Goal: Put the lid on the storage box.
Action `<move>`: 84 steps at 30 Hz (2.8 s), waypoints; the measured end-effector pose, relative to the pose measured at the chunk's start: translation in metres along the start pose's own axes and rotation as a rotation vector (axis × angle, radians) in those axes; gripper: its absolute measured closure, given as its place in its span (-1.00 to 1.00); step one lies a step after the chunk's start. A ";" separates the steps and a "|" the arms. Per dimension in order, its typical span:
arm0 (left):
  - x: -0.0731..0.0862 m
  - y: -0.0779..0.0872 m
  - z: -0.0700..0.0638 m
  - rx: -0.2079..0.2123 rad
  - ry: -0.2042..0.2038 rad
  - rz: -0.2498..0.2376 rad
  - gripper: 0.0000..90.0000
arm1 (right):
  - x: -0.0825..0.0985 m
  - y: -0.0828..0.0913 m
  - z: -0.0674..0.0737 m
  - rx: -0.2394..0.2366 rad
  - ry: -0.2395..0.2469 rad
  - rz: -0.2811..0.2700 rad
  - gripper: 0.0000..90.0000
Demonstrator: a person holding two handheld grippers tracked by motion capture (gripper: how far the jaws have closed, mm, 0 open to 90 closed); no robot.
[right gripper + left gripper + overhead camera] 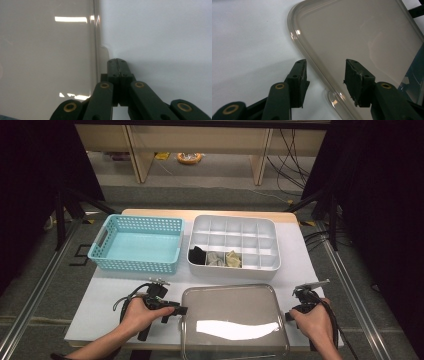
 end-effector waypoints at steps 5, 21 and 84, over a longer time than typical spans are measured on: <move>0.000 0.001 0.002 -0.005 -0.004 -0.006 0.16 | 0.001 -0.003 0.005 -0.016 0.004 -0.004 1.00; 0.003 0.015 0.008 -0.006 0.010 -0.023 0.14 | 0.001 -0.002 0.002 -0.083 -0.020 -0.052 0.86; 0.026 0.014 0.002 0.057 0.204 0.102 0.44 | -0.001 -0.008 0.006 -0.158 -0.005 -0.062 0.59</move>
Point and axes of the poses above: each handheld gripper's, and its own axes: y roughly backward along the jaws, x roughly out of its underside, z roughly to its left, the point moved 3 cm from there along -y, roughly forward along the jaws, and after that the axes turned 3 degrees about -x, right-handed, at the moved point
